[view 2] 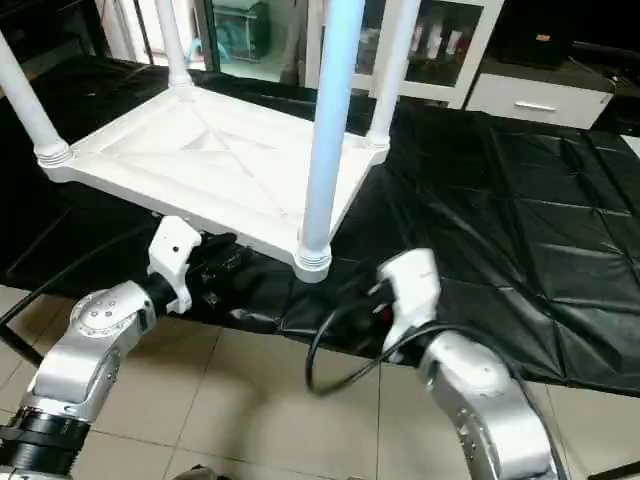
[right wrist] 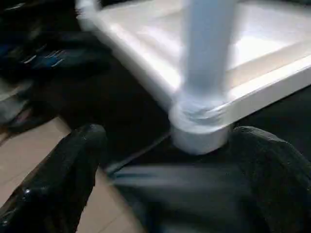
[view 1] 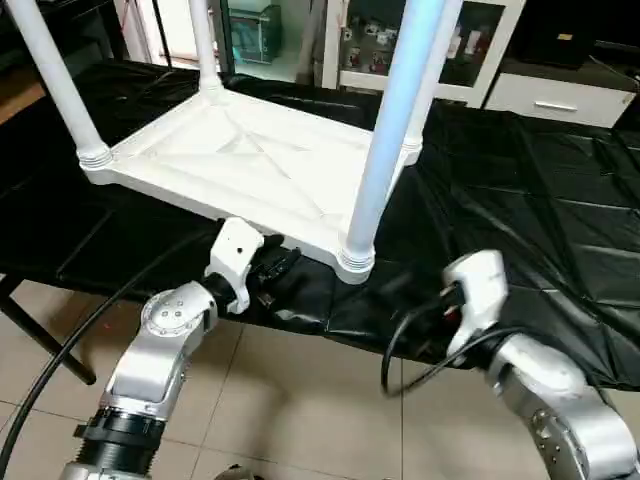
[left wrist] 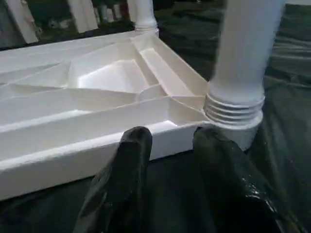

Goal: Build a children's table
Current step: Rotate table base

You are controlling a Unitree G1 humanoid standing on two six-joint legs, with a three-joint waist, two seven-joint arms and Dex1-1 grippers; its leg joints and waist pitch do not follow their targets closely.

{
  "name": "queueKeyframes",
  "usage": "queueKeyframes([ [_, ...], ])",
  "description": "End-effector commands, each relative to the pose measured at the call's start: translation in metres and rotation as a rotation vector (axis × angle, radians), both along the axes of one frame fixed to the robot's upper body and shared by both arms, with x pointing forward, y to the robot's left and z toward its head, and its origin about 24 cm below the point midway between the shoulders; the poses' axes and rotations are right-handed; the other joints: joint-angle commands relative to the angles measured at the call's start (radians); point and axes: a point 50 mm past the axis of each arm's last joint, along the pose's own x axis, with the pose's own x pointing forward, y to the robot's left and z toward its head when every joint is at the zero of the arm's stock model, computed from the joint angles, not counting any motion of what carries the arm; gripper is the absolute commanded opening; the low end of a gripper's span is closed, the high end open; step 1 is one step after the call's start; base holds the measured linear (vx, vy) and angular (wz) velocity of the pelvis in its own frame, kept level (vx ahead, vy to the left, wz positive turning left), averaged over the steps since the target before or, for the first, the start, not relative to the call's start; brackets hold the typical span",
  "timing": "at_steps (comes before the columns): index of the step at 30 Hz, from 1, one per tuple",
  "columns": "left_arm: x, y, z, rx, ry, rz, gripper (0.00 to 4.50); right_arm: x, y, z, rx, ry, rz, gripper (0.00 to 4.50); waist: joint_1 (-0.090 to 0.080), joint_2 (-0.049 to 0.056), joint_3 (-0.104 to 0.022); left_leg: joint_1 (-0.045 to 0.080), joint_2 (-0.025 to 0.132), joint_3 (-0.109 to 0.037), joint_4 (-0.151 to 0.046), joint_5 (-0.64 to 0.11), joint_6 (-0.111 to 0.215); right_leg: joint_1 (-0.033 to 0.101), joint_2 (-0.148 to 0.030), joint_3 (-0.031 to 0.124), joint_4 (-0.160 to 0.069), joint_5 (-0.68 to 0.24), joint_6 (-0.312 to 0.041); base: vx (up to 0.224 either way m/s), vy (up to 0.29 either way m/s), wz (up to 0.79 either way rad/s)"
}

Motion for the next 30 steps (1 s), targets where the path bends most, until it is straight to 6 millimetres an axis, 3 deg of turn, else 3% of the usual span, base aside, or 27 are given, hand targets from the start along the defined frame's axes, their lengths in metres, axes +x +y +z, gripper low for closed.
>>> queueKeyframes([
  [1, -0.006, 0.001, 0.005, -0.012, 0.018, -0.051, 1.83, 0.002, 0.006, -0.001, 0.008, 0.046, 0.097, 4.5, -0.001, 0.002, -0.059, 0.008, 0.042, -0.015, -0.089, -0.239, -0.008, 0.035, -0.056, 0.04, -0.074, -0.225, -0.149, 0.0, 0.0, 0.0],
  [2, -0.011, 0.004, 0.006, -0.018, 0.044, -0.09, 1.83, 0.007, 0.009, -0.003, 0.016, 0.069, 0.13, 4.5, -0.002, -0.002, -0.061, 0.009, 0.042, -0.015, -0.087, -0.229, -0.006, 0.035, -0.058, 0.039, -0.07, -0.217, -0.159, 0.0, 0.0, 0.0],
  [4, -0.015, 0.007, 0.006, -0.022, 0.069, -0.127, 1.83, 0.011, 0.01, -0.006, 0.017, 0.085, 0.146, 4.5, -0.01, 0.002, -0.063, 0.01, 0.041, -0.014, -0.086, -0.221, -0.008, 0.032, -0.056, 0.037, -0.066, -0.202, -0.178, 0.0, 0.0, 0.0],
  [5, -0.019, 0.009, 0.006, -0.018, 0.088, -0.153, 1.83, 0.014, 0.012, -0.007, 0.016, 0.092, 0.158, 4.5, -0.011, -0.005, -0.061, 0.012, 0.041, -0.009, -0.085, -0.218, -0.007, 0.03, -0.052, 0.038, -0.069, -0.194, -0.181, 0.0, 0.0, 0.0],
  [7, -0.033, 0.016, 0.005, -0.014, 0.167, -0.236, 1.83, 0.026, 0.016, -0.013, 0.022, 0.113, 0.185, 4.5, -0.011, 0.004, -0.067, 0.016, 0.04, -0.01, -0.08, -0.198, -0.008, 0.028, -0.056, 0.036, -0.057, -0.164, -0.208, 0.0, 0.0, 0.0],
  [8, -0.038, 0.02, 0.004, -0.003, 0.198, -0.261, 1.83, 0.032, 0.018, -0.014, 0.021, 0.116, 0.19, 4.5, -0.018, -0.003, -0.061, 0.008, 0.038, -0.009, -0.086, -0.198, -0.005, 0.031, -0.051, 0.036, -0.062, -0.174, -0.206, 0.0, 0.0, 0.0],
  [9, -0.041, 0.022, 0.004, 0.005, 0.217, -0.274, 1.83, 0.035, 0.019, -0.015, 0.019, 0.12, 0.194, 4.5, -0.015, -0.001, -0.062, 0.015, 0.039, -0.006, -0.084, -0.208, -0.011, 0.028, -0.05, 0.036, -0.062, -0.181, -0.208, 0.0, 0.0, 0.0],
  [12, -0.045, 0.027, 0.003, 0.026, 0.244, -0.277, 1.83, 0.044, 0.02, -0.017, 0.013, 0.116, 0.187, 4.5, -0.012, -0.001, -0.064, 0.019, 0.041, -0.004, -0.082, -0.2, -0.014, 0.027, -0.052, 0.037, -0.057, -0.155, -0.217, 0.0, 0.0, 0.0],
  [14, -0.051, 0.04, 0.003, 0.068, 0.282, -0.262, 1.83, 0.062, 0.022, -0.019, 0.024, 0.124, 0.165, 4.5, -0.017, -0.007, -0.063, 0.014, 0.037, -0.005, -0.084, -0.209, -0.018, 0.029, -0.053, 0.035, -0.055, -0.175, -0.223, 0.0, 0.0, 0.0],
  [15, -0.052, 0.044, 0.004, 0.079, 0.288, -0.254, 1.83, 0.071, 0.021, -0.021, 0.007, 0.121, 0.149, 4.5, -0.015, -0.012, -0.062, 0.019, 0.039, -0.002, -0.085, -0.219, -0.024, 0.029, -0.052, 0.036, -0.062, -0.201, -0.21, 0.0, 0.0, 0.0],
  [16, -0.053, 0.046, 0.005, 0.085, 0.286, -0.248, 1.83, 0.077, 0.02, -0.022, 0.002, 0.113, 0.13, 4.5, -0.016, -0.007, -0.063, 0.022, 0.04, -0.004, -0.084, -0.229, -0.027, 0.025, -0.053, 0.036, -0.057, -0.202, -0.218, 0.0, 0.0, 0.0],
  [21, -0.057, 0.044, 0.007, 0.084, 0.29, -0.251, 1.83, 0.098, 0.011, -0.018, -0.006, 0.056, -0.009, 4.5, -0.013, -0.015, -0.063, 0.022, 0.04, -0.003, -0.088, -0.247, -0.047, 0.026, -0.054, 0.037, -0.061, -0.228, -0.206, 0.0, 0.0, 0.0],
  [25, -0.059, 0.04, 0.008, 0.082, 0.294, -0.262, 1.83, 0.105, -0.001, -0.018, -0.033, 0.03, -0.09, 4.5, -0.009, -0.016, -0.064, 0.025, 0.039, 0.001, -0.084, -0.242, -0.047, 0.024, -0.049, 0.037, -0.061, -0.217, -0.202, 0.0, 0.0, 0.0],
  [26, -0.059, 0.039, 0.008, 0.082, 0.295, -0.263, 1.83, 0.106, -0.003, -0.019, -0.039, 0.026, -0.103, 4.5, -0.009, -0.017, -0.066, 0.021, 0.039, -0.001, -0.085, -0.231, -0.046, 0.028, -0.05, 0.036, -0.058, -0.206, -0.202, 0.0, 0.0, 0.0],
  [27, -0.059, 0.036, 0.009, 0.078, 0.287, -0.269, 1.83, 0.106, -0.009, -0.017, -0.027, 0.008, -0.119, 4.5, -0.007, -0.009, -0.066, 0.021, 0.038, -0.001, -0.084, -0.219, -0.045, 0.029, -0.05, 0.036, -0.057, -0.191, -0.202, 0.0, 0.0, 0.0],
  [28, -0.059, 0.034, 0.01, 0.074, 0.281, -0.275, 1.83, 0.106, -0.012, -0.015, -0.016, -0.005, -0.127, 4.5, -0.009, -0.013, -0.065, 0.019, 0.039, 0.0, -0.084, -0.217, -0.043, 0.03, -0.048, 0.036, -0.057, -0.183, -0.2, 0.0, 0.0, 0.0],
  [29, -0.058, 0.03, 0.012, 0.05, 0.265, -0.276, 1.83, 0.102, -0.014, -0.01, 0.015, -0.019, -0.111, 4.5, -0.008, -0.017, -0.068, 0.019, 0.038, 0.0, -0.083, -0.206, -0.039, 0.032, -0.048, 0.035, -0.055, -0.166, -0.201, 0.0, 0.0, 0.0],
  [30, -0.052, 0.022, 0.017, -0.002, 0.196, -0.232, 1.83, 0.084, -0.015, 0.001, 0.078, -0.051, -0.039, 4.5, -0.003, -0.013, -0.068, 0.019, 0.039, 0.001, -0.081, -0.187, -0.033, 0.036, -0.045, 0.037, -0.053, -0.13, -0.196, 0.0, 0.0, 0.0],
])
